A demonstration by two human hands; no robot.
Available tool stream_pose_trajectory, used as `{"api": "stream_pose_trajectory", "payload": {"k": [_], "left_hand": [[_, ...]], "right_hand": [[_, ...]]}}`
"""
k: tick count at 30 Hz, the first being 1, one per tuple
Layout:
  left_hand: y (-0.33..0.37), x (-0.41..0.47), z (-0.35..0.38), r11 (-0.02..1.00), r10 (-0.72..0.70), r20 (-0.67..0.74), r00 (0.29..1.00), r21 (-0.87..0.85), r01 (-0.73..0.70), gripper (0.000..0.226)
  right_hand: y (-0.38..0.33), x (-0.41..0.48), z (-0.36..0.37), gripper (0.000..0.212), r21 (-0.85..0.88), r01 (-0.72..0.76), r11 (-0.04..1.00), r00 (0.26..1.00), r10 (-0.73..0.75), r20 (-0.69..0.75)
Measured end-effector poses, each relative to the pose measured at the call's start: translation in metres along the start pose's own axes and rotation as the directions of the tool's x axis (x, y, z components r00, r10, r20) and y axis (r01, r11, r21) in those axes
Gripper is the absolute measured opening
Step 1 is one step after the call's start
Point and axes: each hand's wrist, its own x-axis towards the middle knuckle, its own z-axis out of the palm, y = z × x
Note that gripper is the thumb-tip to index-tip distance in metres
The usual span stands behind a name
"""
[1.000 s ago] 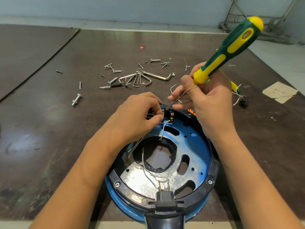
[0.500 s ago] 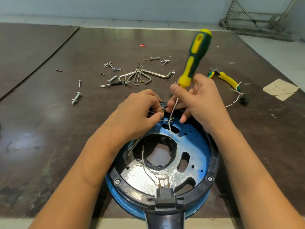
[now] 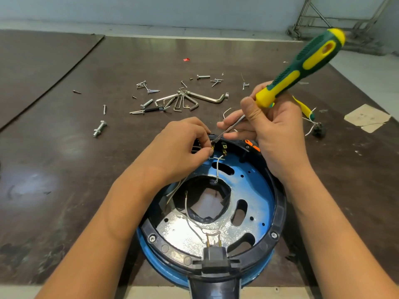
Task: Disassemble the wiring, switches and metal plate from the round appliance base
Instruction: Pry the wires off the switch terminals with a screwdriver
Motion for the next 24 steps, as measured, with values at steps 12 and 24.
{"api": "stream_pose_trajectory", "payload": {"k": [12,24], "left_hand": [[0.001,-0.0007,-0.0004,1.0,0.005,-0.008,1.0,0.005,-0.005,0.009],[-0.0002,0.0007,-0.0004,1.0,0.002,0.011,1.0,0.014,-0.002,0.008]], "right_hand": [[-0.0002,-0.0015,0.0006,0.017,-0.139,0.144,0.98,0.984,-0.127,0.124],[0.0046,0.0059,0.0007,0.035,-0.211,-0.003,0.977,0.997,0.019,0.073]]}}
